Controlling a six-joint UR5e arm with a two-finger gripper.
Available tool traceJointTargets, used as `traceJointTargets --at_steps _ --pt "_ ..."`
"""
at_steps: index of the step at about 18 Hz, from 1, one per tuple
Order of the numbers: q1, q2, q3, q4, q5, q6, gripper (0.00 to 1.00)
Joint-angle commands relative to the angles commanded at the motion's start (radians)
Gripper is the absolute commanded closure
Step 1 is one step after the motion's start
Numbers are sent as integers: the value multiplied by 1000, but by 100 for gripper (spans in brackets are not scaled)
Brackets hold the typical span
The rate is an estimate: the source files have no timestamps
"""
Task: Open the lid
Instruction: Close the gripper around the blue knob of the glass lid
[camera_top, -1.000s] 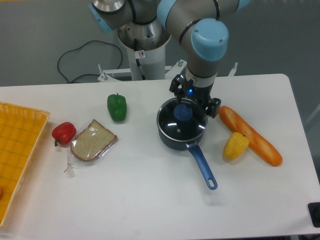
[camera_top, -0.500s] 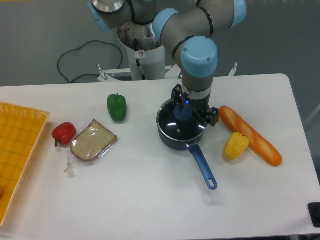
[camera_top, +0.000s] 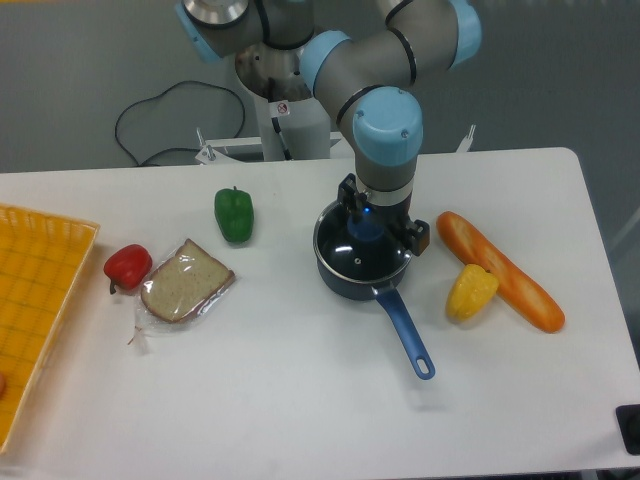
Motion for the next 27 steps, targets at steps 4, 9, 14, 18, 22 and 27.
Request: traceJointTargets --at_steps 4,9,14,18,22,27 --pt "2 5 -23 0 -2 2 0" --pt "2 14 -34 0 -2 2 0" --pt "0 23 -40 -2 -2 3 0" --pt "-2 31 -57 -2 -2 2 0" --pt "-8 40 -64 0 -3 2 0" --pt "-15 40 -66 0 -3 2 0"
